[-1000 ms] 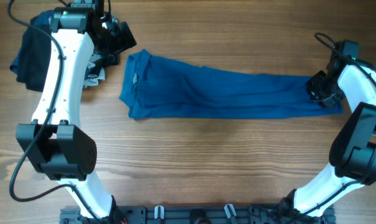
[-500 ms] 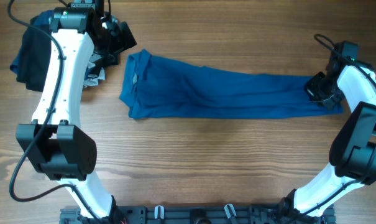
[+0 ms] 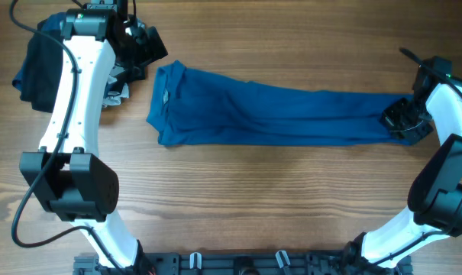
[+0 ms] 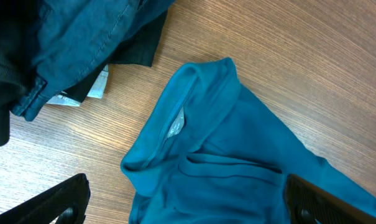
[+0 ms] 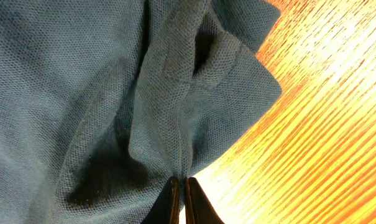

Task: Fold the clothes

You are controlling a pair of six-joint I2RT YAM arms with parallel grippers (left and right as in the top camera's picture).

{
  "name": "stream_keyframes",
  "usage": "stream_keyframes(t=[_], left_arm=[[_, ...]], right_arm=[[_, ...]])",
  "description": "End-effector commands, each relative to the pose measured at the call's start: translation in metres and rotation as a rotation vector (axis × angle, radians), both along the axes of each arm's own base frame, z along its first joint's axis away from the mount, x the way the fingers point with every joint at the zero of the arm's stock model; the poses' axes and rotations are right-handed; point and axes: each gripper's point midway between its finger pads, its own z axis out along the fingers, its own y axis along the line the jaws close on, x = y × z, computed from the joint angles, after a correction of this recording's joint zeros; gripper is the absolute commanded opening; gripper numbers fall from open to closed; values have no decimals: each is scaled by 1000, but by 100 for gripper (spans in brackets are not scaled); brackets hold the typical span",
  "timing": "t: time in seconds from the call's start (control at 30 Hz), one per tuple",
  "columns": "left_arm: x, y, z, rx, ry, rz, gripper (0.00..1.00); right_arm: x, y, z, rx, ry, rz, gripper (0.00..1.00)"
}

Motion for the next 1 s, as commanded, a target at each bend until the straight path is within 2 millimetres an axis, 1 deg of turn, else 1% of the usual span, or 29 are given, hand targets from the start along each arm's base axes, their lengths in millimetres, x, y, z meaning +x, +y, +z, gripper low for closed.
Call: stream_keyframes(t=[0.0,0.17,0.23,0.27,0.3,0.33,0.37,0.4,0.47,0.5,0.53,0.57,0.6,0.63,0.67,0.7,0.73,0.77,0.8,0.83,0.87,0.9,0.93,0.97], left_arm=[[-1,-2,-2,-15,8,-2,100],[-1,-2,-2,-15,8,-1,100],[-1,-2,-2,-15,8,-1,100],[-1,-2,-2,-15,8,-1,100],[-1,-2,-2,-15,8,-1,100],[-1,-2,-2,-15,8,-1,100],[-1,-2,-2,-15,8,-2,100],[-1,-2,-2,-15,8,-1,100],[-1,-2,-2,-15,8,-2,100],[-1,-2,-2,-15,8,-1,100],[-1,-2,-2,-15,8,-1,100],[-1,-2,-2,-15,8,-1,100],[-1,-2,-2,-15,8,-1,100],[-1,-2,-2,-15,8,-1,100],[-1,-2,-2,-15,8,-1,100],[-1,-2,-2,-15,8,-1,100],[-1,-2,-2,-15,8,-1,100],[-1,-2,-2,-15,8,-1,100],[-1,-2,-2,-15,8,-1,100],[-1,-2,-2,-15,8,-1,100],[-1,-2,-2,-15,8,-2,100],[-1,-2,-2,-15,8,-1,100],[-1,-2,-2,-15,8,-2,100],[-1,-2,-2,-15,8,-2,100]], right_arm=[[-5,-1,-1,-10,-10,-27,4],[-21,5,-18,4,29,-28,4],[-25,7,-18,11,46,-24,4],[-26,7,-18,12,48,-23,6],[-25,7,-17,12,48,-16,13],[-24,7,-17,12,47,1,17],[-19,7,-12,19,34,56,28],[-14,7,-5,26,23,98,36],[-6,4,19,13,-2,167,43],[2,1,39,-7,-35,214,45],[8,0,54,-24,-69,241,47],[16,-4,77,-60,-130,261,52],[24,-8,96,-102,-181,298,58],[35,-14,117,-166,-251,364,67],[42,-20,130,-214,-293,389,70],[46,-27,141,-257,-329,381,79],[50,-33,149,-284,-361,384,86],[55,-36,153,-285,-393,419,88],[60,-33,153,-245,-436,506,89],[63,-31,150,-203,-466,561,88],[63,-35,145,-166,-489,578,85],[62,-51,136,-141,-504,555,78],[64,-62,126,-119,-523,566,68],[65,-69,118,-99,-540,584,48]])
